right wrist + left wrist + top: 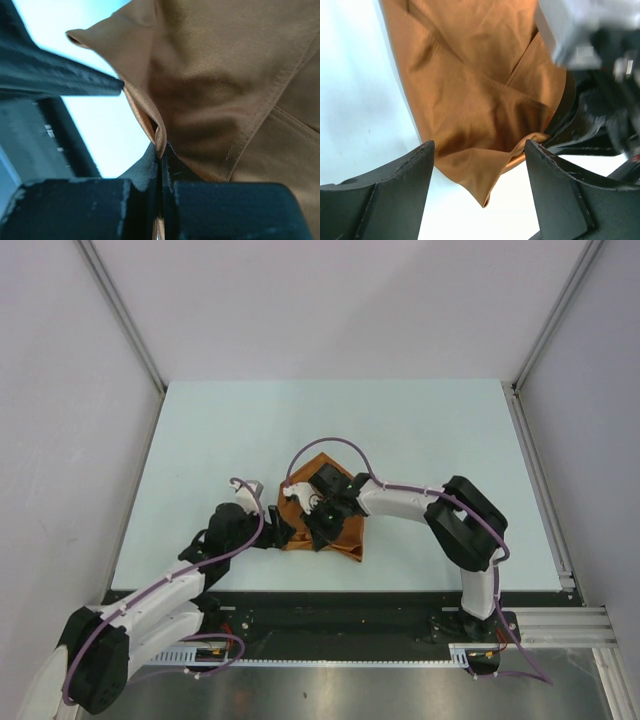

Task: Fold the napkin, place the utensils inside, and roll it up
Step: Roll the napkin with the utensil

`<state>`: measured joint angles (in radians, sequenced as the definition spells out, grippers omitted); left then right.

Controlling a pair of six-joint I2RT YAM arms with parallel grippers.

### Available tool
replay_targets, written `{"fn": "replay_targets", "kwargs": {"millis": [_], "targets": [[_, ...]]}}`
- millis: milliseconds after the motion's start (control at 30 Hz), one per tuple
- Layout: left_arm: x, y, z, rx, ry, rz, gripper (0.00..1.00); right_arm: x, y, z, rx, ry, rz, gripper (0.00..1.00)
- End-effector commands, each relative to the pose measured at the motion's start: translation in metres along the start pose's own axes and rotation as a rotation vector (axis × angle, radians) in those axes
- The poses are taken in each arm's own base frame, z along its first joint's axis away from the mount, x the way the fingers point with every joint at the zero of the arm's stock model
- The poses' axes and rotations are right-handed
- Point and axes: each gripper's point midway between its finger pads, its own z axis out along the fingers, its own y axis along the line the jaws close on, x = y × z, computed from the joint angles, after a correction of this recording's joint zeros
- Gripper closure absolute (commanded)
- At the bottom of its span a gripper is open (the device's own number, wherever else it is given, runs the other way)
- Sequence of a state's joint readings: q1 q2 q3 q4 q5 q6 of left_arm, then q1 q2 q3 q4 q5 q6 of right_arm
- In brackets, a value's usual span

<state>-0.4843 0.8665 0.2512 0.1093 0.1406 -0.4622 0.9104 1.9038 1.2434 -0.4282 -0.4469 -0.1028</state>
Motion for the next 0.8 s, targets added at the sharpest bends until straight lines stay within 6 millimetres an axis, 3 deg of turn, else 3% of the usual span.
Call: {"fn": "replay_targets", "kwargs": {"millis": [0,167,333,767], "targets": [[0.004,0.000,-0.003,0.016,-0.009,-0.007,0.22,0.000,0.021,-0.005,-0.172,0.065,0.118,1.00],[0.004,-0.007,-0.007,0.065,-0.032,0.003,0.19,0.001,0.017,0.002,-0.245,0.112,0.201,1.00],[0.016,-0.001,-0.003,0.034,0.016,-0.026,0.19,0.004,0.011,0.005,-0.304,0.129,0.270,1.00],[0.022,0.010,0.004,-0.046,0.066,-0.050,0.17,0.010,-0.008,0.015,-0.343,0.162,0.361,1.00]]}}
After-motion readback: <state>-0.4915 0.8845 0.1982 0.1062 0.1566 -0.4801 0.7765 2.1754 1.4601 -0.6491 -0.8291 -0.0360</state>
